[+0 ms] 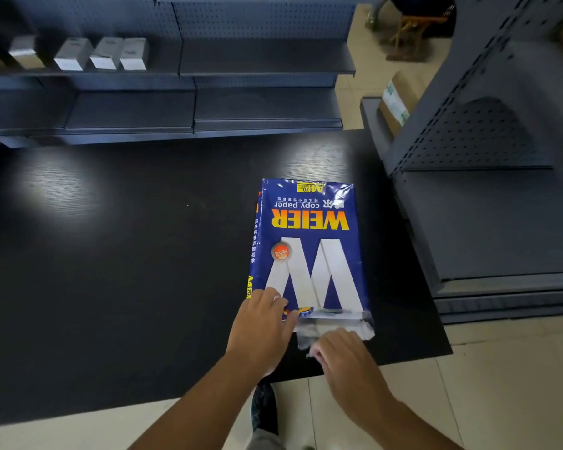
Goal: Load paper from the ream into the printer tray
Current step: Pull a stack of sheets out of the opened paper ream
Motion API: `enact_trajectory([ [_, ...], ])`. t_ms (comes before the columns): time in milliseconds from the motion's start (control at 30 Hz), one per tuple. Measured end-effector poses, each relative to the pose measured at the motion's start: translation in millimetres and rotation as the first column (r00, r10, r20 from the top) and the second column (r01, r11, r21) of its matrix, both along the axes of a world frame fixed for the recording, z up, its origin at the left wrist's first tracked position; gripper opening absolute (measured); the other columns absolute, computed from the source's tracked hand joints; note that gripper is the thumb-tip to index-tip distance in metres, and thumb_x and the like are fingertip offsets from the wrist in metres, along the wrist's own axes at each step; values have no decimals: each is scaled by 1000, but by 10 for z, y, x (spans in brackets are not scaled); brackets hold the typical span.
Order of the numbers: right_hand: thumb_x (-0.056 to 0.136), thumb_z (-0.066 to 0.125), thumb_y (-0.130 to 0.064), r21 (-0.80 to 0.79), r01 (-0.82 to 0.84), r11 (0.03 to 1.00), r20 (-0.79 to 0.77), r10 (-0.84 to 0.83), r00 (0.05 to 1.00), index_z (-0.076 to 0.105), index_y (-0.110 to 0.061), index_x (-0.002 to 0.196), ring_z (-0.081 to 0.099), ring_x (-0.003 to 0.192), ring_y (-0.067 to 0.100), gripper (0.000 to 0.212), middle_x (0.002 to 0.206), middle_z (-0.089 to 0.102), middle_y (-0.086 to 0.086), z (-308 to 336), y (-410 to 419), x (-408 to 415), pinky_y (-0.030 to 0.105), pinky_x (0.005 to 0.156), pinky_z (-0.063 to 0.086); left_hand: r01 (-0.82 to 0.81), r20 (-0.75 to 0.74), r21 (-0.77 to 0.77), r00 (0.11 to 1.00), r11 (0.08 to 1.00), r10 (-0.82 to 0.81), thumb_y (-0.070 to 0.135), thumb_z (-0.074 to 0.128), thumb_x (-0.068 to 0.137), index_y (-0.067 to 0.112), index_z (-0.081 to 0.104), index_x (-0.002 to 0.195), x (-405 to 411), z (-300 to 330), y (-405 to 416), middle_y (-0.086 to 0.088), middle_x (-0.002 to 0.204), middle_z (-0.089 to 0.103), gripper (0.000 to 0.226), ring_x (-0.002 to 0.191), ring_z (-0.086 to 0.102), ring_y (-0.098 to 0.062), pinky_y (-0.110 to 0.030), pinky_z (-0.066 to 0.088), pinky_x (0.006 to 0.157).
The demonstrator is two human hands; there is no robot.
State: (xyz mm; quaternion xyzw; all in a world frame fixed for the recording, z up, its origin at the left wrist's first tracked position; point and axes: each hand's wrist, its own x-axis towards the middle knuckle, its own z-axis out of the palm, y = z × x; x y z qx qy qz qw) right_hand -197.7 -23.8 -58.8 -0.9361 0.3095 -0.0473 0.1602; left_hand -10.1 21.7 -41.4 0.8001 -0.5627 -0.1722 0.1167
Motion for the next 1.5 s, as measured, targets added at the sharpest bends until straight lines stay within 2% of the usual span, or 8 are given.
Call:
enact_trajectory([
  [233, 87, 63, -16, 149, 56, 987, 55, -65, 996, 64, -24, 85, 52, 74, 11, 8, 77, 61, -9, -12, 126, -139, 29, 67, 48, 64, 78, 28, 995, 998, -66, 60, 52, 79, 22, 42, 125, -151, -132, 91, 3, 123, 46, 60, 116, 40, -19, -35, 38, 103],
  [333, 91, 58, -28, 414, 511, 753, 75, -588, 806, 64, -29, 104, 60, 72, 5, 15, 78, 65, -13, 64, 46, -129, 28, 67, 54, 62, 120, 57, 990, 996, -68, 63, 54, 77, 21, 39, 126, -172, -143, 80, 1, 125, 45, 66, 118, 40, -20, -37, 38, 104],
  [433, 90, 59, -26, 488, 690, 534, 15, -796, 605, 53, -22, 130, 63, 77, 10, 41, 90, 65, -8, 24, -113, -137, 34, 70, 57, 42, 122, 67, 991, 997, -50, 64, 52, 79, 21, 38, 128, -178, -150, 84, 2, 127, 43, 67, 120, 38, -20, -38, 37, 106],
  [667, 90, 60, -26, 480, 730, 487, -47, -816, 576, 58, -18, 128, 62, 89, 16, 40, 115, 58, 1, 20, -197, -48, 35, 69, 58, 46, 139, 87, 989, 995, -57, 63, 50, 81, 20, 33, 133, -195, -149, 73, 0, 132, 41, 69, 125, 34, -20, -38, 34, 109],
  [800, 87, 65, -26, 511, 740, 438, 3, -861, 508, 63, -19, 116, 62, 82, 12, 30, 103, 63, -2, 26, -206, -14, 33, 65, 56, 41, 136, 81, 989, 996, -51, 63, 50, 82, 20, 33, 133, -196, -148, 76, 0, 133, 40, 69, 125, 34, -20, -38, 33, 110],
  [1100, 83, 73, -14, 768, 640, 24, -110, -980, 169, 70, -12, 97, 70, 74, 17, 14, 84, 74, 5, -48, -396, 38, 25, 60, 51, 30, 129, 61, 991, 998, -37, 62, 50, 82, 20, 32, 134, -215, -149, 88, 0, 134, 40, 70, 127, 32, -20, -38, 32, 110],
  [1333, 86, 65, -2, 800, 597, 49, -118, -964, 237, 67, -15, 109, 62, 66, 18, 27, 90, 72, 11, -16, -340, -62, 26, 58, 48, -6, 35, 10, 999, 1000, 6, 60, 51, 81, 24, 35, 131, -203, -115, 159, 6, 134, 38, 64, 127, 33, -16, -33, 33, 109],
  [1500, 83, 62, 2, 833, 553, -1, -219, -918, 330, 69, -21, 111, 54, 64, 19, 37, 77, 69, 12, 60, -191, -237, 31, 57, 46, -435, -240, -125, 885, 892, 398, 46, 58, 85, 24, 37, 133, -200, 25, 342, 4, 135, 29, 56, 125, 33, -12, -27, 39, 101],
])
